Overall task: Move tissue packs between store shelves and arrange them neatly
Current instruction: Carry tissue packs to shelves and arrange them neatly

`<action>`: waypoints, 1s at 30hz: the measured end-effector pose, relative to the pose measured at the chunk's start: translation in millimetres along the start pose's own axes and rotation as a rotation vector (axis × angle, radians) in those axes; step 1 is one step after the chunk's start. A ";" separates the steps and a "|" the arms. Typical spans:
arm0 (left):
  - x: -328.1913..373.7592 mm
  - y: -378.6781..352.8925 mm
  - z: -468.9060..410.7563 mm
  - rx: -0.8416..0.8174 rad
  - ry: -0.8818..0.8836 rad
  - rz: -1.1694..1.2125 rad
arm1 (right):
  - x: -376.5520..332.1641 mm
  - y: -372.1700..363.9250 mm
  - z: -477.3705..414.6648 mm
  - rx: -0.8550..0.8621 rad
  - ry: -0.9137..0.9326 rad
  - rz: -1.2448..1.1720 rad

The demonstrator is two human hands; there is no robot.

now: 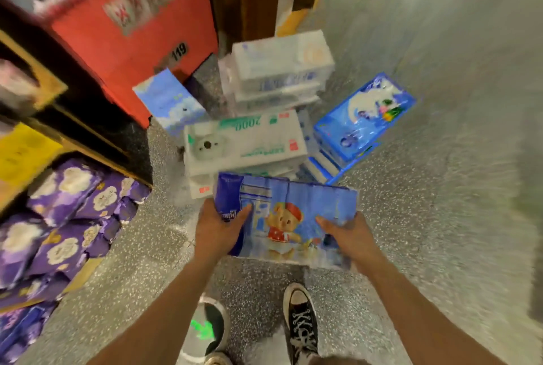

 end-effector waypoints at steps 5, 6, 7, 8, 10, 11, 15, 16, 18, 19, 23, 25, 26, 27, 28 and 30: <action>115.4 137.2 85.5 -0.015 -0.066 0.053 | -189.1 19.1 145.9 0.049 0.177 0.025; 132.0 161.7 101.8 -0.004 -0.078 0.072 | -220.3 25.5 173.8 0.046 0.224 0.034; 148.1 184.3 119.1 0.009 -0.096 0.080 | -247.2 32.5 202.2 0.060 0.260 0.048; 166.1 205.7 138.4 0.011 -0.122 0.093 | -271.5 40.4 232.1 0.070 0.290 0.041; 206.9 246.0 177.6 0.003 -0.204 0.132 | -312.6 59.0 285.8 0.116 0.339 -0.004; 228.1 264.8 199.9 0.002 -0.256 0.134 | -330.0 69.3 315.8 0.134 0.363 -0.041; 286.8 316.5 278.1 -0.092 -0.445 0.108 | -369.2 113.8 440.9 0.225 0.438 -0.178; 292.6 321.5 282.6 -0.100 -0.474 0.135 | -373.1 117.6 458.7 0.210 0.479 -0.194; 324.6 337.6 316.6 -0.126 -0.526 0.176 | -381.5 146.9 516.4 0.273 0.534 -0.235; 342.2 343.8 341.5 -0.161 -0.556 0.221 | -382.7 161.8 545.2 0.305 0.553 -0.268; 405.3 332.3 439.9 -0.370 -0.662 0.288 | -376.7 235.4 654.2 0.490 0.670 -0.347; 427.8 312.9 491.0 -0.440 -0.720 0.283 | -366.5 270.2 707.9 0.620 0.712 -0.363; 437.0 301.5 516.0 -0.464 -0.760 0.288 | -357.7 285.7 731.9 0.664 0.726 -0.367; 444.1 290.1 542.9 -0.479 -0.816 0.280 | -345.1 301.4 754.5 0.707 0.733 -0.369; 452.0 274.7 576.4 -0.505 -0.885 0.264 | -330.2 317.8 784.2 0.760 0.737 -0.390; 463.4 251.0 626.3 -0.573 -0.989 0.257 | -300.6 342.9 827.7 0.825 0.735 -0.423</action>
Point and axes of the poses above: each hand's wrist, its own z-axis away from the middle knuckle, its own y-axis out of the back of the hand, x = y × z, the point moved 5 cm from there along -z, towards the middle knuckle, and after that the axes turned 15 degrees about -z, right-handed, at the moved point
